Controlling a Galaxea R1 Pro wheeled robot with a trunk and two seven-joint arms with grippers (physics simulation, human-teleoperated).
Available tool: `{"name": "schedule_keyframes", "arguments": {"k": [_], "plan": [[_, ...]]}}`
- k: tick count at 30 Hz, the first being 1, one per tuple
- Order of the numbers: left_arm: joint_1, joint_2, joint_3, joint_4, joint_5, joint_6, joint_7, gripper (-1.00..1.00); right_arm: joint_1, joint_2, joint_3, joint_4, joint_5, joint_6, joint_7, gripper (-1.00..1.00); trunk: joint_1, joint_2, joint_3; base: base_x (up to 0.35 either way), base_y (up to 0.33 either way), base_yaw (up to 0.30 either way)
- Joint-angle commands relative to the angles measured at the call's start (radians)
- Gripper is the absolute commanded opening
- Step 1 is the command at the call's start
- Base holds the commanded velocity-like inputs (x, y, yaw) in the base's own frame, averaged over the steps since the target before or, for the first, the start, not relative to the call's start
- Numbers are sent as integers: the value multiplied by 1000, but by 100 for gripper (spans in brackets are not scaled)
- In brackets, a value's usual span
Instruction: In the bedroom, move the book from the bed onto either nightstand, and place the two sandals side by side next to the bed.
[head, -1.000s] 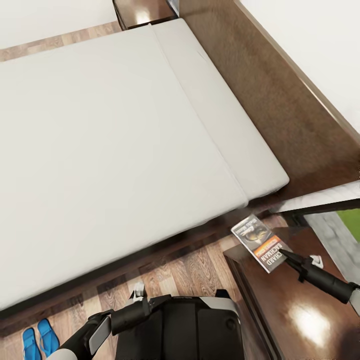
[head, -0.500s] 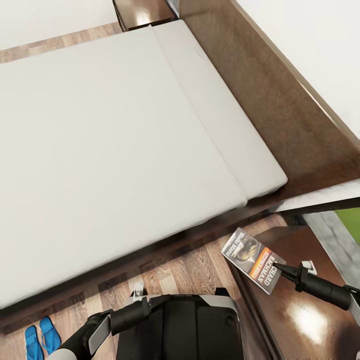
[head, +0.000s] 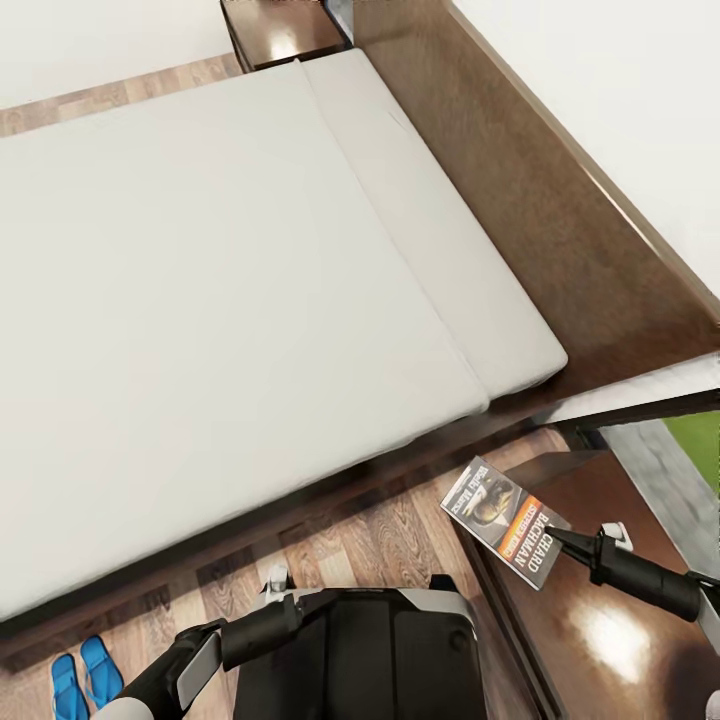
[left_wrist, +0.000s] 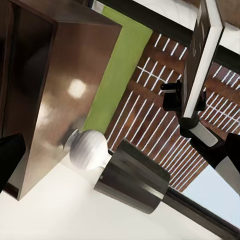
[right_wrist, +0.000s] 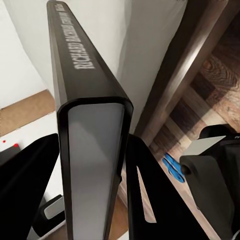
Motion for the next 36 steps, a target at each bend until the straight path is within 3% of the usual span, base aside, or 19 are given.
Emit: {"name": "schedule_keyframes", "arguments": {"k": [1, 5, 36], "plan": [[0, 1, -6, 0, 9, 10, -1, 100, 0, 0, -1, 0, 0, 11, 3, -100, -3, 6, 4, 0, 0, -77], [0, 1, -6, 0, 9, 10, -1, 100, 0, 0, -1, 0, 0, 10, 3, -100, -19, 34, 23, 0, 0, -80], [0, 2, -6, 0, 9, 10, -1, 100, 0, 1, -1, 1, 0, 10, 3, -100, -19, 34, 68, 0, 0, -61]]}}
